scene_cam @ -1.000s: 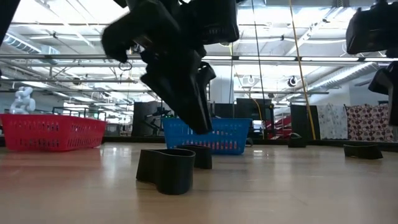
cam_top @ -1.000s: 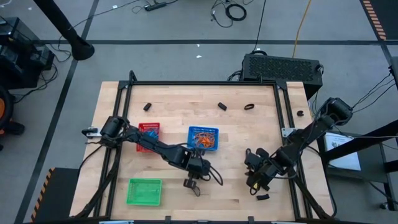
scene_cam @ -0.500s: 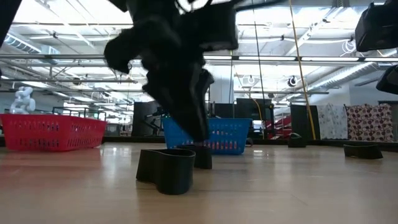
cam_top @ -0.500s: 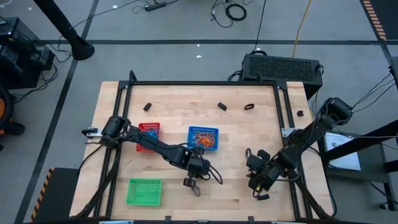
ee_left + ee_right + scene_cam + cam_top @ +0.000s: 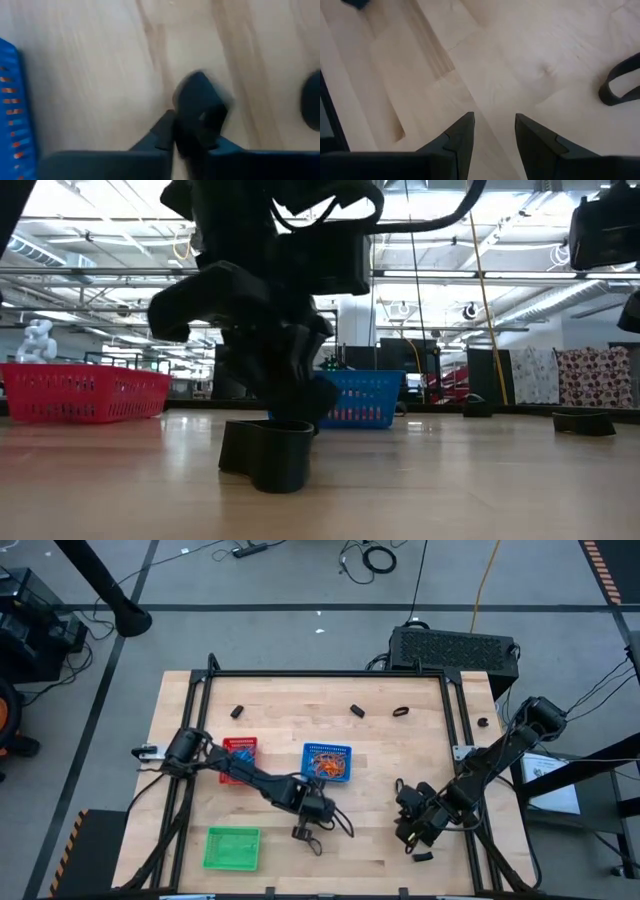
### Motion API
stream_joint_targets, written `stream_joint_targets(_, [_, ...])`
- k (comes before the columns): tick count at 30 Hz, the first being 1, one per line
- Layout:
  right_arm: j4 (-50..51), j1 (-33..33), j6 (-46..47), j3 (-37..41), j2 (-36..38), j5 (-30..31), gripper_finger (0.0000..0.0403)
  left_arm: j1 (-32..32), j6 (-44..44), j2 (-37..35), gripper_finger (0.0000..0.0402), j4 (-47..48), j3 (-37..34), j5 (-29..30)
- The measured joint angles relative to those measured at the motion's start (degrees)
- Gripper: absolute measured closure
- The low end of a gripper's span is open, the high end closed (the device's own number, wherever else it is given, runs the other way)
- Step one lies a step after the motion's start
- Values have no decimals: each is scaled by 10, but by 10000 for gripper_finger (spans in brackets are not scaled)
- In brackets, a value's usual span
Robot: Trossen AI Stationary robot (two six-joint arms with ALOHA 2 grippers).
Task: Sort rubber bands into baskets
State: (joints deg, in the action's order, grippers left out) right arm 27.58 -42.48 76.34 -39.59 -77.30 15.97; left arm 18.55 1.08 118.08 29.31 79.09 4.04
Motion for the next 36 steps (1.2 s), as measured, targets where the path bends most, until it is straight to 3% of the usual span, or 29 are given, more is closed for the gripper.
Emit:
stream_joint_targets(2, [0,0,20,0,0,6,268,5,1,-10,390,9,0,-3])
stream_joint_targets(7, [0,0,51,0,0,8,268,25,3,-62,396,50,12,1])
stream_joint_targets(11, [0,-2,87,0,0,-2,268,50,56,-111,397,99,12,3])
stream_joint_targets(18, [11,-22,165,0,0,-121,268,134,181,-181,398,220,12,8])
stream_joint_targets(25, [62,-46,197,0,0,-135,268,238,288,-185,399,288,11,41])
stream_joint_targets(36, [93,-90,231,0,-13,-144,268,336,486,-186,400,315,-16,44])
